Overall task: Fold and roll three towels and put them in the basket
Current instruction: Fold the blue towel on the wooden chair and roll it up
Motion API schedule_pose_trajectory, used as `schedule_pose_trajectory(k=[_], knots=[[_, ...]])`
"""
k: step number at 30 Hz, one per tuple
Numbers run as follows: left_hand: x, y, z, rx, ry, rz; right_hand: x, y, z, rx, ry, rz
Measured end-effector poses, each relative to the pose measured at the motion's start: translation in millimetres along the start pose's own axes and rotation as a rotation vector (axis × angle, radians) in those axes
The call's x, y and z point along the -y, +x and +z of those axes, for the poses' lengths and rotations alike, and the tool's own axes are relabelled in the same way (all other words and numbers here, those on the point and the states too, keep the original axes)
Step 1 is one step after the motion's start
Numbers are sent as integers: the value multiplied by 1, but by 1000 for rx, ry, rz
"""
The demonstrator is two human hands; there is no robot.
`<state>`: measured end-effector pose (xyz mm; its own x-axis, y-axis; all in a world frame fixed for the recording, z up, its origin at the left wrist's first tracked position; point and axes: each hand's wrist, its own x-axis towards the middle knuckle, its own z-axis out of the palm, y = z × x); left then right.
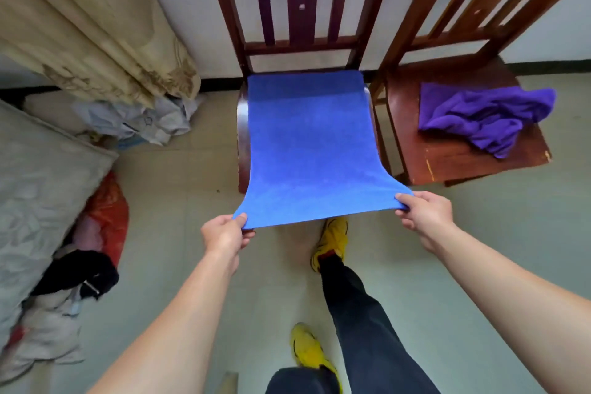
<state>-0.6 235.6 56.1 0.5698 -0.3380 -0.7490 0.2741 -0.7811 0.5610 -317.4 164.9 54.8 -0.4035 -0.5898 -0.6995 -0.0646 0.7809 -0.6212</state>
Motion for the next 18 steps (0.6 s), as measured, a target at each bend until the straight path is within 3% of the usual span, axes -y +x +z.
schedule_pose_trajectory(k=[8, 18], knots=[[61, -53, -50, 32, 17, -23, -62, -72, -38, -19, 17, 49], [133, -75, -73, -1, 82, -148, -124, -100, -63, -20, 1, 139]])
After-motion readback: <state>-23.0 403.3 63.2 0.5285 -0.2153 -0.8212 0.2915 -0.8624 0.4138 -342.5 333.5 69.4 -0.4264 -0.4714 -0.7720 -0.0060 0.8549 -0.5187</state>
